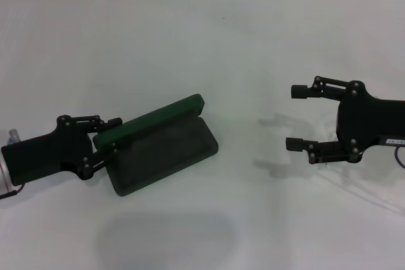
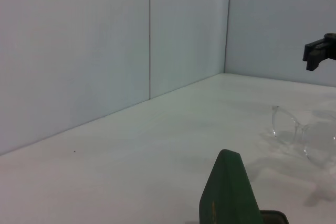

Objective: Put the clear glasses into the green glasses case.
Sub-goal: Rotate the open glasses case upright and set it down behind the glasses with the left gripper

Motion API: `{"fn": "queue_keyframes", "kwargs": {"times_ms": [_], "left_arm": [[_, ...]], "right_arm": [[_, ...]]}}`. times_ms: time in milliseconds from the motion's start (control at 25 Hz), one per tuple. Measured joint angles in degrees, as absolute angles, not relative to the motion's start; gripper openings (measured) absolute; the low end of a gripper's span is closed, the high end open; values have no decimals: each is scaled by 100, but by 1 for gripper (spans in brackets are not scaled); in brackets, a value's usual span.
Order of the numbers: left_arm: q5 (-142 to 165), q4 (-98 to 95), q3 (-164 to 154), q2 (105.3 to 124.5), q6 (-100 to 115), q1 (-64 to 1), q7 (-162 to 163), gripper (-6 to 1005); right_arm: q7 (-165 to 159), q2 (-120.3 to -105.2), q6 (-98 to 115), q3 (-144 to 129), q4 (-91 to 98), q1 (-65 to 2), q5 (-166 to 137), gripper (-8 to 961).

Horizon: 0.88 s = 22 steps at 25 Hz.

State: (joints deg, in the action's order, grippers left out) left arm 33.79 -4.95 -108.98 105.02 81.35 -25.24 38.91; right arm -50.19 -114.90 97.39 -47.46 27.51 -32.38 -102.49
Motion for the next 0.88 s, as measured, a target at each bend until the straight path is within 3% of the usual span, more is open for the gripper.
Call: {"fn": "queue_keyframes", "kwargs": {"times_ms": [640,880], "left_arm": [[3344,-560,-10746,10583,8136,-2723,3551,205],[3341,-581,-10569,10634,8119,-2938,3297,210]], "right_arm": [[-4982,-11478,9725,-4715,2751,-3207,-10247,870],[-4975,-11485,9714,-4702,2751,-3153,-10244,870]]}}
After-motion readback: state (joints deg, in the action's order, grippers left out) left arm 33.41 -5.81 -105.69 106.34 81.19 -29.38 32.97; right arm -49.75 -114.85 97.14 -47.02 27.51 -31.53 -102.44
